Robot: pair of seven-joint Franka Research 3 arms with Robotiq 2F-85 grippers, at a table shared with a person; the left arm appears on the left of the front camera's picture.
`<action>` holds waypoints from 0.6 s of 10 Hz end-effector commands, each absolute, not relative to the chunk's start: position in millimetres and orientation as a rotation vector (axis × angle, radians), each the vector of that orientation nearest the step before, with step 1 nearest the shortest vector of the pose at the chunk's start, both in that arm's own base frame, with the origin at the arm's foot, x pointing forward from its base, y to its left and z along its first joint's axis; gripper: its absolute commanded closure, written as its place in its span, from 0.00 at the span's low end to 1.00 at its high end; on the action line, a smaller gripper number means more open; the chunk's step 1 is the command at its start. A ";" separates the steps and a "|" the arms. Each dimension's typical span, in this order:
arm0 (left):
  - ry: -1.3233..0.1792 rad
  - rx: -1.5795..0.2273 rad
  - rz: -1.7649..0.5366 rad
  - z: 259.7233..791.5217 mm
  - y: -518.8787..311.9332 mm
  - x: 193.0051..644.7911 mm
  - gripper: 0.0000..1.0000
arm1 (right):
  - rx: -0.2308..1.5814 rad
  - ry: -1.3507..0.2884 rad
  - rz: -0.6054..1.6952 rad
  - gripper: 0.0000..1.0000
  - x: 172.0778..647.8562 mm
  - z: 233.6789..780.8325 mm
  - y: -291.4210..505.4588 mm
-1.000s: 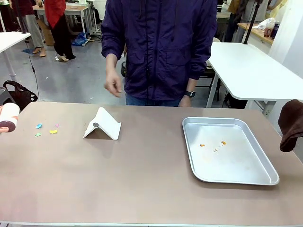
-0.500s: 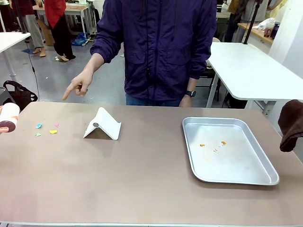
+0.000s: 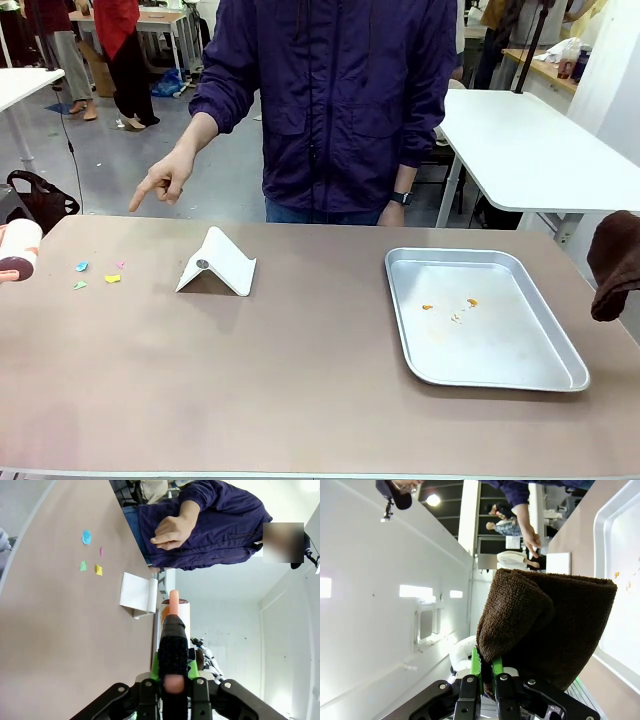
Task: Clean the surface of the table.
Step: If a person points to the right, clean the right side of the table with your right hand, and if they point to the left, clean the left side with your left hand.
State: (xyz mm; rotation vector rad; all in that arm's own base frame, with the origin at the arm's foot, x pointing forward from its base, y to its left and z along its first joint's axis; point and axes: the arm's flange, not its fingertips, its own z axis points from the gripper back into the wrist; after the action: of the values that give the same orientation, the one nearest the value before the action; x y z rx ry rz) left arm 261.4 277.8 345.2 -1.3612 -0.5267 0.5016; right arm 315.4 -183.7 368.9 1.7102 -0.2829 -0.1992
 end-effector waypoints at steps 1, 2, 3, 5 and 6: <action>-0.555 -1.181 0.479 369.7 250.6 260.2 0.78 | 1.704 -0.287 -0.196 1.00 313.7 374.5 -181.5; -0.574 -1.096 0.493 380.1 241.0 263.3 0.78 | 1.704 -0.287 -0.196 1.00 313.7 374.5 -181.5; -0.594 -1.010 0.526 387.1 231.1 269.1 0.78 | 1.704 -0.287 -0.196 1.00 313.7 374.5 -181.5; -0.565 -0.824 0.613 379.9 223.7 281.6 0.78 | 1.704 -0.287 -0.196 1.00 313.7 374.5 -181.5; -0.568 -0.746 0.644 376.6 224.4 286.8 0.78 | 1.704 -0.287 -0.196 1.00 313.7 374.5 -181.5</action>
State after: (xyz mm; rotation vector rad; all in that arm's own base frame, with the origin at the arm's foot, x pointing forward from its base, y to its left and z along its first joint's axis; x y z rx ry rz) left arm 293.0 248.8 389.0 -0.8012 -0.6267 0.5982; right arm 315.4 -183.0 368.7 1.7104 -0.2815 -0.1988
